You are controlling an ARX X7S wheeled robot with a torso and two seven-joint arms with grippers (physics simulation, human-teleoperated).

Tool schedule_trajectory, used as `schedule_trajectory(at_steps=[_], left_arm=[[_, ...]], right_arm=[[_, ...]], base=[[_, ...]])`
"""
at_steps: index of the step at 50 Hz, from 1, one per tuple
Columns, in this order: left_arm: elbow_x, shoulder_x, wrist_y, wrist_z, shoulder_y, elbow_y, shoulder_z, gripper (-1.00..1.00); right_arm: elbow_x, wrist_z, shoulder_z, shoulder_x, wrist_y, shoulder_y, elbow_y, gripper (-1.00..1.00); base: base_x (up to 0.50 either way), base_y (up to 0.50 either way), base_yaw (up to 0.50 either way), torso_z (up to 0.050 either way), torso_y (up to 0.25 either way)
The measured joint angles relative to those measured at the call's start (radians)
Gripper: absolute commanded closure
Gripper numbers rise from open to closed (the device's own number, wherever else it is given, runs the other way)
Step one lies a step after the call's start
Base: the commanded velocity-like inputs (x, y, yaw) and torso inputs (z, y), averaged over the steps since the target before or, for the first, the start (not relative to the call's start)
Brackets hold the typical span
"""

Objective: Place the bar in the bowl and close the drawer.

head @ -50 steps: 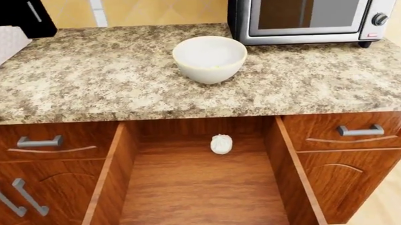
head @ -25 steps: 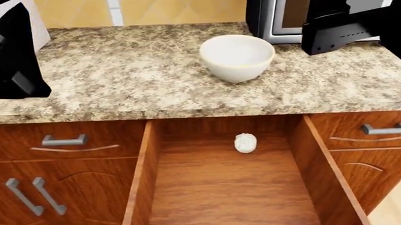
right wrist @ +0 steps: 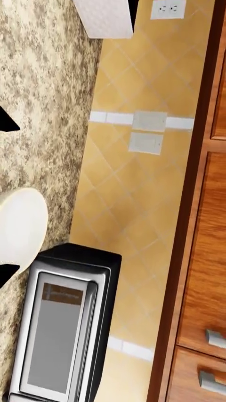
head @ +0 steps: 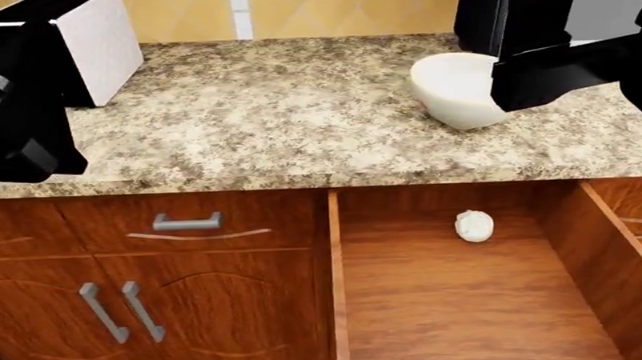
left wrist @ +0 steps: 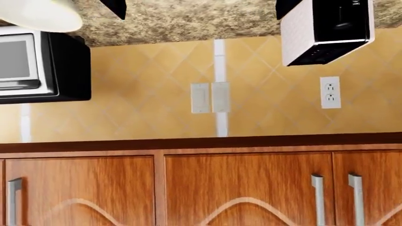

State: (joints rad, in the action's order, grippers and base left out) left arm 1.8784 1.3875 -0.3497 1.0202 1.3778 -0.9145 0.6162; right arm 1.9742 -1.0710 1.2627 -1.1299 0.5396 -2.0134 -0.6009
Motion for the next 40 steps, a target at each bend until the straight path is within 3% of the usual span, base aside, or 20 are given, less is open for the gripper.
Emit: schedule_trajectory(at_steps=[23,40], left_arm=[[-0.012,0.012,0.020,-0.016,-0.036,-0.022,-0.002,-1.00],[-0.092,0.121,0.173,-0.070,-0.154,-0.104,0.026,-1.00]], right_arm=[[0.004,-0.032,-0.007,-0.012,0.004,0.014,-0.040,-1.00],[0.019,-0.081,-0.019,-0.071,-0.011,0.031,-0.123,-1.00]], base=[[0.00,0.50,0.00,0.000,0.000],[0.00,0.50,0.00,0.000,0.000]])
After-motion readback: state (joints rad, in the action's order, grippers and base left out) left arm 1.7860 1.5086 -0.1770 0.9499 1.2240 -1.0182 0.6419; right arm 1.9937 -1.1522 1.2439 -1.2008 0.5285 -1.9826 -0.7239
